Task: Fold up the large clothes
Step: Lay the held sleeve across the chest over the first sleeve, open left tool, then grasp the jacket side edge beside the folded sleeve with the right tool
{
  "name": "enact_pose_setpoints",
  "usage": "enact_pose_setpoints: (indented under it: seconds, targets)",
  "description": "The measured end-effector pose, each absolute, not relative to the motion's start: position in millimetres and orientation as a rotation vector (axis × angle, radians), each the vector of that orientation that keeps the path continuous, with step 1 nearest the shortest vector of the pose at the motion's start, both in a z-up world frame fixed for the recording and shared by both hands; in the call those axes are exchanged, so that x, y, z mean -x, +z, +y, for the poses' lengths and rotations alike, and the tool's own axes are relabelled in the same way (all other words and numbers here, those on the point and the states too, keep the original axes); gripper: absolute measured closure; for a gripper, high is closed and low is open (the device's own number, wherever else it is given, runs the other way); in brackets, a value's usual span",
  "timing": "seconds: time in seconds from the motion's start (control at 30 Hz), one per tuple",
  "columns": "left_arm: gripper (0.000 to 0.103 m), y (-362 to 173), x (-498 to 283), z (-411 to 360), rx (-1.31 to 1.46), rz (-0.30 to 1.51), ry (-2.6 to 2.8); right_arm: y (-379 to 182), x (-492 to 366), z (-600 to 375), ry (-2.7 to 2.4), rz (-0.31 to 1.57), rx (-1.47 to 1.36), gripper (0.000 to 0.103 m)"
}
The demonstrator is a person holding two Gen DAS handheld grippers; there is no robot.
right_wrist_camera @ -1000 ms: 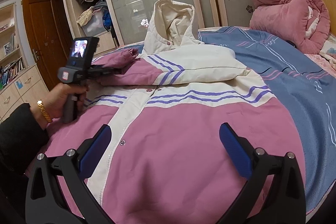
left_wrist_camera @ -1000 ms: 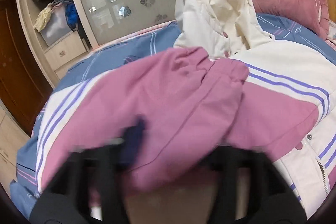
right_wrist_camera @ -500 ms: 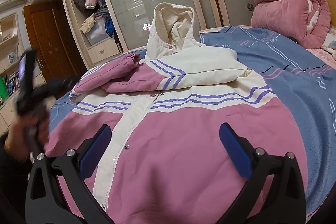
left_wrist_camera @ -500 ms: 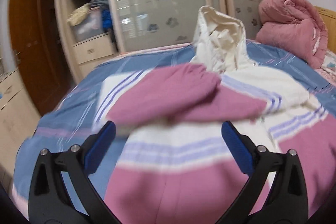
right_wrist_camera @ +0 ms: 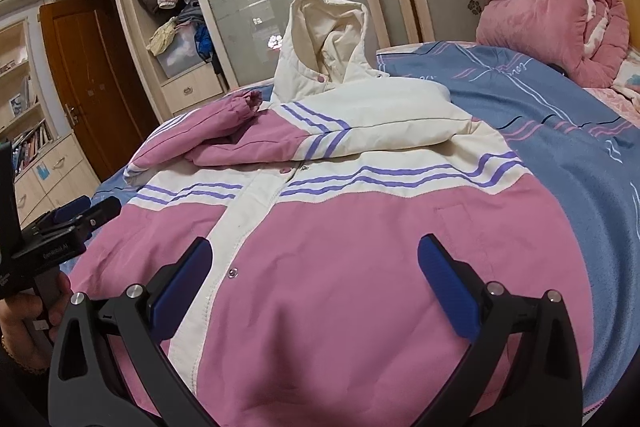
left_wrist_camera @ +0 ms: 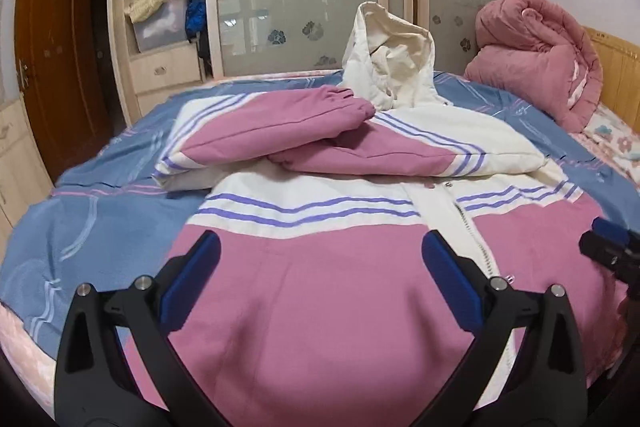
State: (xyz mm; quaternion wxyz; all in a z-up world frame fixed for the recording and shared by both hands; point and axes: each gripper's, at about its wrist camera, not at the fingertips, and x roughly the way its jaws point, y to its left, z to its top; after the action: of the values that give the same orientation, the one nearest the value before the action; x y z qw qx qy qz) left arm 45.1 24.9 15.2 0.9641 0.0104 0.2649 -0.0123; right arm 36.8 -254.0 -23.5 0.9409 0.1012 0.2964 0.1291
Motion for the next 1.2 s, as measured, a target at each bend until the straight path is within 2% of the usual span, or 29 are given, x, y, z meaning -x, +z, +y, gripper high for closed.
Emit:
enact_pose_setpoints:
  seconds: [0.17,0.3,0.5,0.73,0.87,0.97,1.07,1.13,1.2]
  targets:
    - [0.002,12.8,-55.3,26.9,0.019,0.561,-0.042,-2.3,-57.2,-247.4,0.330,0.634,-0.285,0.001]
    - [0.002,11.9,-61.3,30.9,0.040,0.568,-0.051,25.2,-102.6,-228.0,0.473,0.682,-0.450,0.002]
    - [0.002,9.2,-67.4,39.5,0.071,0.586,-0.068,34.1,-206.8,-184.6,0.647,0.889,-0.656,0.026]
    - [0.002,6.5,-72.7,48.6,0.078,0.589,-0.058,7.7,-288.4,-149.3,0.594,1.016,-0.784,0.026]
    - [0.002,7.8,-77.4,55.0,0.088,0.582,-0.053,-12.1,-309.8,-142.9,0.532,1.054,-0.829,0.035]
    - [0.002,8.3,-81.1,58.7,0.093,0.573,-0.037,-25.3,-321.1,-136.9,0.498,1.069,-0.858,0.045]
    - [0.002,8.9,-85.9,61.7,0.109,0.576,-0.040,-29.7,-329.3,-126.3,0.467,1.081,-0.816,0.050]
    - [0.002,10.1,-86.4,62.1,0.111,0.568,-0.043,-34.9,-334.3,-121.8,0.462,1.091,-0.809,0.058]
    - [0.002,10.3,-86.9,62.8,0.111,0.567,-0.043,-34.8,-337.1,-118.8,0.444,1.070,-0.774,0.074]
